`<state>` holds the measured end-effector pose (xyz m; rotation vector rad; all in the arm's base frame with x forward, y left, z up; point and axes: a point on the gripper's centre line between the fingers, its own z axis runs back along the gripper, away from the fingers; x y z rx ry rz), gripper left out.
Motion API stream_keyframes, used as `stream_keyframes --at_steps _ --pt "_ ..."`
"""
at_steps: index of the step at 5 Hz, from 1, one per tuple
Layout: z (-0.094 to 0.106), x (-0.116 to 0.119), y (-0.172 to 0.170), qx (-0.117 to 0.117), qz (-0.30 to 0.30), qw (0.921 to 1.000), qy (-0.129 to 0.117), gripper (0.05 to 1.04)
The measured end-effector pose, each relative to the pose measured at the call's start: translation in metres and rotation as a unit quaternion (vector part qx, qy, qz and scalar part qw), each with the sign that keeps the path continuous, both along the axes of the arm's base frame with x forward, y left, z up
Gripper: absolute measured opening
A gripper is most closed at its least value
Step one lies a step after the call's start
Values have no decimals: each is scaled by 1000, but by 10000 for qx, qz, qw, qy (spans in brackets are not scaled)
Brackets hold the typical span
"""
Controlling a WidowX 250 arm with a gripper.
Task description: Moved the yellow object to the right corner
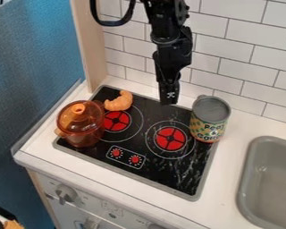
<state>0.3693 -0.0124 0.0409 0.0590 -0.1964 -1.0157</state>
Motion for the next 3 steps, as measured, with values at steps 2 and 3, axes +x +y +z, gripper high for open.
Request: stream_keyframes --at_steps 2,3 --pt "-19 -6 10 22 444 9989 173 1001" --pt "-19 -7 34 -182 1313 9910 197 1001"
